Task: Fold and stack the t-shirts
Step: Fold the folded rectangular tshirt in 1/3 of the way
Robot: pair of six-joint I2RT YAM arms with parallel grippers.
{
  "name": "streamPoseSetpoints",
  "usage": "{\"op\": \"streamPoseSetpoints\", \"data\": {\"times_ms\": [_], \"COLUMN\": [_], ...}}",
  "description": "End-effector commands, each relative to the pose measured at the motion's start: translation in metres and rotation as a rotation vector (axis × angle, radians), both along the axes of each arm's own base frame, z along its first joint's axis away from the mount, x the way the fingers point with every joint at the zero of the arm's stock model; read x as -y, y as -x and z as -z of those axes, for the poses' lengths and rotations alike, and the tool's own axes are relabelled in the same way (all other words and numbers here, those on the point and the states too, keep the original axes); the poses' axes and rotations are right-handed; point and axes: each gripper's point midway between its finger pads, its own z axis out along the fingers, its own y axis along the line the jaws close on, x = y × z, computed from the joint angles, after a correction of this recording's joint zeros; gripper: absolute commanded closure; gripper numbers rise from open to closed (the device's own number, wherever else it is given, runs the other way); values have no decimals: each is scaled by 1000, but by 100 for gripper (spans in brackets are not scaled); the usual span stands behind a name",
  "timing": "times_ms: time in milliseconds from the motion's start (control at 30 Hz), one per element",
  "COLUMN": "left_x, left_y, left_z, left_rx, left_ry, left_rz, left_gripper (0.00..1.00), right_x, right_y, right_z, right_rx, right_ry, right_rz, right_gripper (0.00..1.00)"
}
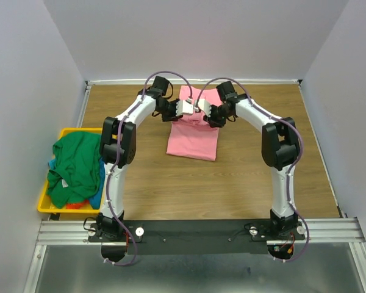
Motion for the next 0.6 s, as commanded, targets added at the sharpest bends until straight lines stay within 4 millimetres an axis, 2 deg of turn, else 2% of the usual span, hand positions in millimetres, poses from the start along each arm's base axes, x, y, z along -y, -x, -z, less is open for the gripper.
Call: {"op": "streamPoseSetpoints", "data": {"times_ms": [0,33,100,133,200,233,267,300,333,400,467,567], "left_x": [0,0,-3,-9,-15,-19,-20,-19,-16,-12,-5,4], "left_y": [-30,-34,-40,-41,-37,-31,-26,-18,-3,13,34,63], "left_z": [-15,-24,-35,-44,-50,-44,-54,-54,-54,-50,-43,-33], "left_rx": [60,64,69,52,27,-3,-17,-40,-104,-185,-299,-477], "left_ry": [36,52,84,119,139,140,164,173,205,239,284,344], "left_rz": [-87,-109,-148,-180,-204,-217,-232,-235,-248,-267,-274,-311], "left_gripper": [64,60,55,54,51,51,51,51,51,51,51,51], "right_x": [8,8,12,14,18,19,18,16,13,1,-7,-27], "right_y": [-29,-32,-42,-45,-49,-48,-46,-41,-35,-19,-5,27], "right_z": [-11,-14,-29,-38,-51,-55,-63,-64,-65,-73,-71,-70], "right_rx": [19,23,35,45,36,28,16,-26,-58,-161,-259,-500], "right_ry": [-18,-19,-49,-60,-96,-109,-137,-167,-188,-274,-313,-412], "right_rz": [130,151,217,242,313,337,352,397,416,454,486,546], "right_gripper": [62,56,49,49,47,47,47,47,47,47,47,47]}}
